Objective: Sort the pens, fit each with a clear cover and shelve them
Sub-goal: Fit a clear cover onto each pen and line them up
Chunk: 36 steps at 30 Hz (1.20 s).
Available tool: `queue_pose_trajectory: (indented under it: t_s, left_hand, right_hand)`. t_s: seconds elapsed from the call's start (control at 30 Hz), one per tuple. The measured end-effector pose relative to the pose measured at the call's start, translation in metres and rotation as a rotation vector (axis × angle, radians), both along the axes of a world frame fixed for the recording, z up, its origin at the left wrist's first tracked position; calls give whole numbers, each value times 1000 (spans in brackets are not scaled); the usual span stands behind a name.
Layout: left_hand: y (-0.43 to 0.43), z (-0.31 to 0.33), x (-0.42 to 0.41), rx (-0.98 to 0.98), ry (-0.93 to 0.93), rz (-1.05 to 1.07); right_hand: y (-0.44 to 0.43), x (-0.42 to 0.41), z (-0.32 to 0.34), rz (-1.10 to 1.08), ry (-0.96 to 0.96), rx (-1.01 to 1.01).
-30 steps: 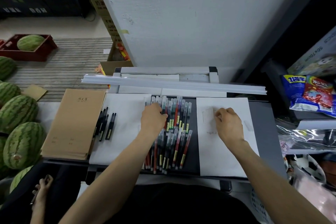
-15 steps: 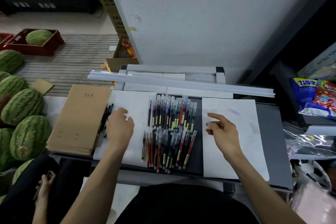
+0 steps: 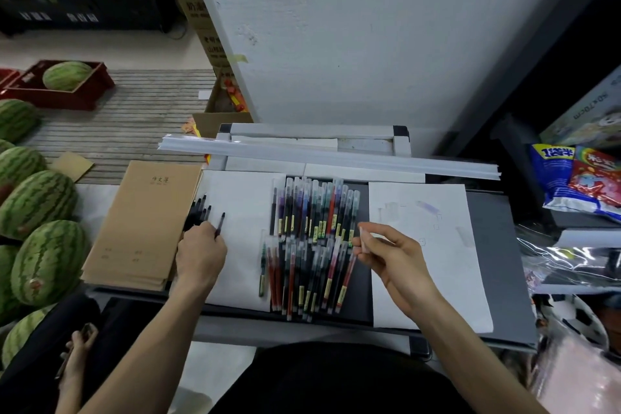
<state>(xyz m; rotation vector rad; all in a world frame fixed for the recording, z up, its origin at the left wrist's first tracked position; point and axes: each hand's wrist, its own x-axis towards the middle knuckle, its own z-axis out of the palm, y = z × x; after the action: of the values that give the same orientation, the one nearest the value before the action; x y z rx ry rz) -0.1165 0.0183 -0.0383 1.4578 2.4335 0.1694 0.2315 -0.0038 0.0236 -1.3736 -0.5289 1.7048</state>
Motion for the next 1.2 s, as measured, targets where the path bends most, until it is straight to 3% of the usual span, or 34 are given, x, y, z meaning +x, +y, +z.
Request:
queue_pose_trajectory:
  t_s: [0.13,0.3,0.4,0.7,1.2]
  left_hand:
    - [-8,22,27,34,-109,-47]
    - [-35,55,93,147,-589,-169]
    - [-53,71,130,110,-832,-238]
    - [-69,74,170,173,-899,-236]
    - [-71,78,174,176,-958,-234]
  right_hand:
    - [-2,3,-1,-11,-32,-25]
    - [0,5,3,-41,19,1]
    - [2,3,8,-69,54,4]
    - [2,3,24,-89,122,53]
    - [-3,-2,18,149,-107,181]
